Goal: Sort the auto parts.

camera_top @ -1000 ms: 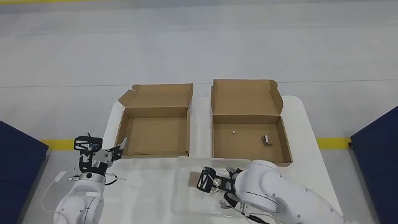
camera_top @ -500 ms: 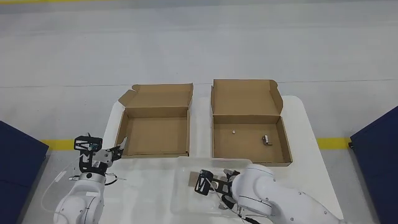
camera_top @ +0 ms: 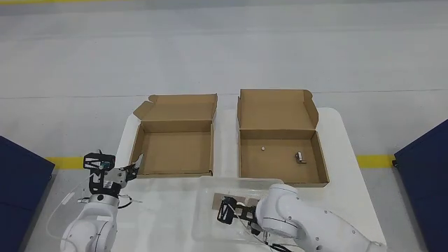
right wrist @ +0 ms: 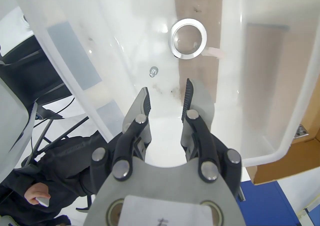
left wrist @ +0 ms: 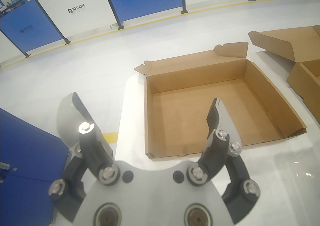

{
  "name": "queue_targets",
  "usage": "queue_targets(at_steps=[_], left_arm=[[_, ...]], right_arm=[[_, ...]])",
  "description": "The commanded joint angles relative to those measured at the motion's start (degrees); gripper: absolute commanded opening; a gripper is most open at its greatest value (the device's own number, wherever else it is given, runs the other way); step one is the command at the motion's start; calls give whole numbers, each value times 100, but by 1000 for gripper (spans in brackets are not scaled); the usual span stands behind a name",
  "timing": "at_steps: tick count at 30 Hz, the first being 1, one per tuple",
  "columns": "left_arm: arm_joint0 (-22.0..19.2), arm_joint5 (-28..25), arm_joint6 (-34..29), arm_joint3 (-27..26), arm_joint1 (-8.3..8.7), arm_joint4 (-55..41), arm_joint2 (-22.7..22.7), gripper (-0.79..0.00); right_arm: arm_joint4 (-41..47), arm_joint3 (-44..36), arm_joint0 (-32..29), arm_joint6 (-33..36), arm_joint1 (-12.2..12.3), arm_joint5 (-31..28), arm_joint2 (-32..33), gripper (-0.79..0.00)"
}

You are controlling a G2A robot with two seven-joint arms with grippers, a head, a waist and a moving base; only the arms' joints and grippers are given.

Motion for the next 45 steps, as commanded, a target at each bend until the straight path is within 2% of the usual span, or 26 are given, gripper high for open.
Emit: queue_targets(at_steps=[1, 15, 31, 45], left_arm=[[0, 0, 0, 0, 0, 0, 0, 0], [0, 0, 0, 0, 0, 0, 0, 0], [0, 0, 0, 0, 0, 0, 0, 0], [0, 0, 0, 0, 0, 0, 0, 0]], right_arm=[[54, 110, 52, -4, -37, 0, -61, -489], [446, 782, 377, 55, -278, -49, -397, -511], [626, 1092, 492, 128, -388, -122, -547, -600], [682, 1231, 539, 94, -466, -189, -664, -631]])
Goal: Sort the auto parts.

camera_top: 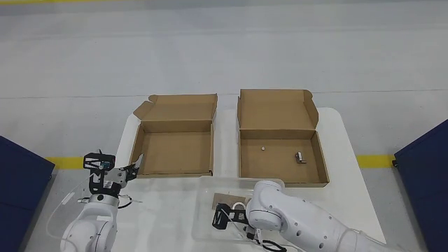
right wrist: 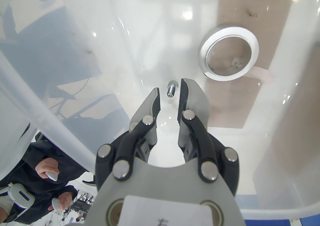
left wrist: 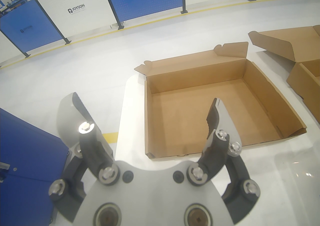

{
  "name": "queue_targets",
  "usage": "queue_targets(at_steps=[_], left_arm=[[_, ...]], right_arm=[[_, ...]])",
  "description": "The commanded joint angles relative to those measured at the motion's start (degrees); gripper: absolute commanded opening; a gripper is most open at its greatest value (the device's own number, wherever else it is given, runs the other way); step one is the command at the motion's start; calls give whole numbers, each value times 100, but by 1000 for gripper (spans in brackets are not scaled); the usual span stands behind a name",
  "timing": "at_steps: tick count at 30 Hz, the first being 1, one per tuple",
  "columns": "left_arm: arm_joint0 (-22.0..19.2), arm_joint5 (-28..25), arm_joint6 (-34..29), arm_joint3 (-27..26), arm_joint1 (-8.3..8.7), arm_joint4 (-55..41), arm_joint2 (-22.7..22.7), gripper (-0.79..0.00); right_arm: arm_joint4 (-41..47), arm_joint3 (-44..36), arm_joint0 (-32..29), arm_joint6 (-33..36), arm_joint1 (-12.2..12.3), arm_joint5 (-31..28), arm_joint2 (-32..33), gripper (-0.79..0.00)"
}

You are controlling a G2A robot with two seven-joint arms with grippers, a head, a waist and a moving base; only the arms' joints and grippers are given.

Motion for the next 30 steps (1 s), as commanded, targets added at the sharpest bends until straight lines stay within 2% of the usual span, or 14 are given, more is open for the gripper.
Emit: queue_targets(at_steps=[1, 3, 4, 11, 18, 30], left_arm=[[0, 0, 0, 0, 0, 0, 0, 0], [0, 0, 0, 0, 0, 0, 0, 0], [0, 0, 0, 0, 0, 0, 0, 0], [0, 0, 0, 0, 0, 0, 0, 0], [0, 0, 0, 0, 0, 0, 0, 0], [0, 0, 0, 0, 0, 0, 0, 0]], right_arm=[[17, 35, 9, 15, -10, 3, -13, -634], [22, 70, 25, 31, -24, 23, -26, -696], [19, 81, 32, 33, -28, 42, -25, -785], [-67, -147, 46, 163, 11, 105, 90, -785], [-253, -954, -123, 310, 297, 230, 558, -785], [-253, -954, -123, 310, 297, 230, 558, -785]])
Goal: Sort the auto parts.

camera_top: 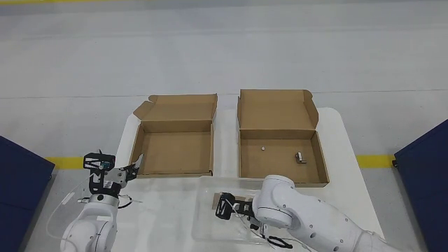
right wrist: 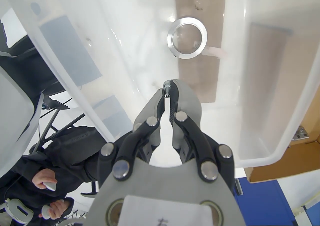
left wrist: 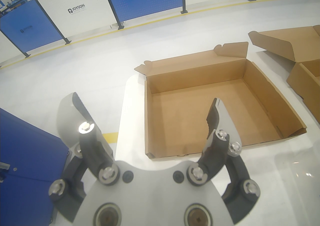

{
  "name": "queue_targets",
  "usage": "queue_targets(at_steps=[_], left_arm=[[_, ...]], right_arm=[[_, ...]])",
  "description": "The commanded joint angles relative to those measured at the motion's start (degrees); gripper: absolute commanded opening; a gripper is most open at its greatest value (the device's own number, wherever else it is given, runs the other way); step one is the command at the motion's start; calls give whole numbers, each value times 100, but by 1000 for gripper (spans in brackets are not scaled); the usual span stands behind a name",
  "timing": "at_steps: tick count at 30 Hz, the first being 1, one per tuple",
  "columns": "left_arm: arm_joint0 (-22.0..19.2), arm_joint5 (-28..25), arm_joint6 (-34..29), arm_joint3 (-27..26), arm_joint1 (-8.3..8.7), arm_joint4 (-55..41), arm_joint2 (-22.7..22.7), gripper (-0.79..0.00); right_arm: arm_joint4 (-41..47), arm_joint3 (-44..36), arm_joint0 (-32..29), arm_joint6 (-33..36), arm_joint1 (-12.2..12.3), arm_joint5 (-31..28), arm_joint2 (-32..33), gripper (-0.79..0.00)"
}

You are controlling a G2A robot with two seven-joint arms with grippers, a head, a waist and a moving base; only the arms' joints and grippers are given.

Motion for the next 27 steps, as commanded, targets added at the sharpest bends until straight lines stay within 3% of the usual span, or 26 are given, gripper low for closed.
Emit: queue_targets(at_steps=[1, 8, 16, 19, 27], left_arm=[[0, 0, 0, 0, 0, 0, 0, 0], [0, 0, 0, 0, 0, 0, 0, 0], [0, 0, 0, 0, 0, 0, 0, 0], [0, 0, 0, 0, 0, 0, 0, 0], [0, 0, 0, 0, 0, 0, 0, 0]], right_arm=[[0, 0, 0, 0, 0, 0, 0, -785], [1035, -162, -224, -262, 260, -316, 1129, -785], [2730, -373, -1049, -543, 906, -824, 2779, -785], [3422, -239, -1217, -668, 1119, -950, 3110, -785], [3422, -239, -1217, -668, 1119, -950, 3110, -785]])
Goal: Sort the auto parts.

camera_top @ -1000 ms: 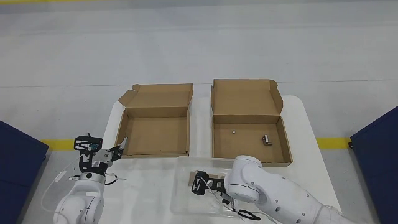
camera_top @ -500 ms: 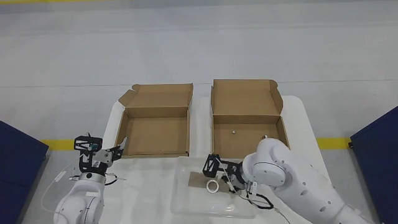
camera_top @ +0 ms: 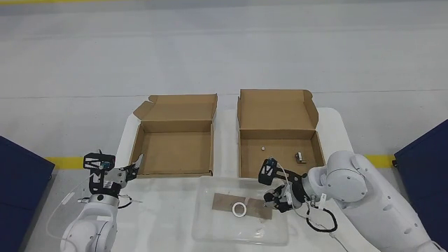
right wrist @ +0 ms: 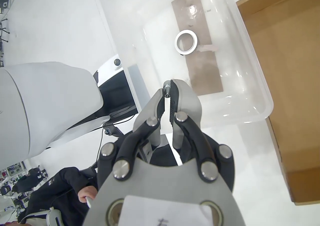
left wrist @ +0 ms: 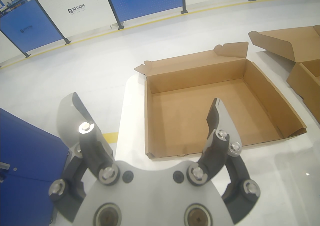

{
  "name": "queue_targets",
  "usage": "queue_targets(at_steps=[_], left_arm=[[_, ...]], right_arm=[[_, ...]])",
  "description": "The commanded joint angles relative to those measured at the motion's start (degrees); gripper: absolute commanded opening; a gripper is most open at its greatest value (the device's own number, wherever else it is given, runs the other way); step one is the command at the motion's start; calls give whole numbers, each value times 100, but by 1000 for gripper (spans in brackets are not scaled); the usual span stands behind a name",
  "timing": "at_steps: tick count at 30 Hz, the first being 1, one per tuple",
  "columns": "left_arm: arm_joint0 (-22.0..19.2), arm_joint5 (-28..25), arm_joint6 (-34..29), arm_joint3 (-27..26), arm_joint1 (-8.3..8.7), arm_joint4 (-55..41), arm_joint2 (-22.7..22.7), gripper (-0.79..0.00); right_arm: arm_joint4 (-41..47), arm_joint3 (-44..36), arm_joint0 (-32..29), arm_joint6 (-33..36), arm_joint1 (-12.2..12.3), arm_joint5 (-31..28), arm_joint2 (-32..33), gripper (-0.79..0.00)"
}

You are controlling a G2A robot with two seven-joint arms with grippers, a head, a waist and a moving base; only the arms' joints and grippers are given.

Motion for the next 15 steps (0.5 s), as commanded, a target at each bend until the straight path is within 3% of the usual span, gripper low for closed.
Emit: queue_targets(at_steps=[1, 8, 15], left_arm=[[0, 0, 0, 0, 0, 0, 0, 0], [0, 0, 0, 0, 0, 0, 0, 0], [0, 0, 0, 0, 0, 0, 0, 0]], right_arm=[[3, 0, 0, 0, 0, 0, 0, -785], [49, 61, -27, -179, 5, 27, 58, -785], [2390, 743, -160, -27, 195, -28, 651, -785]])
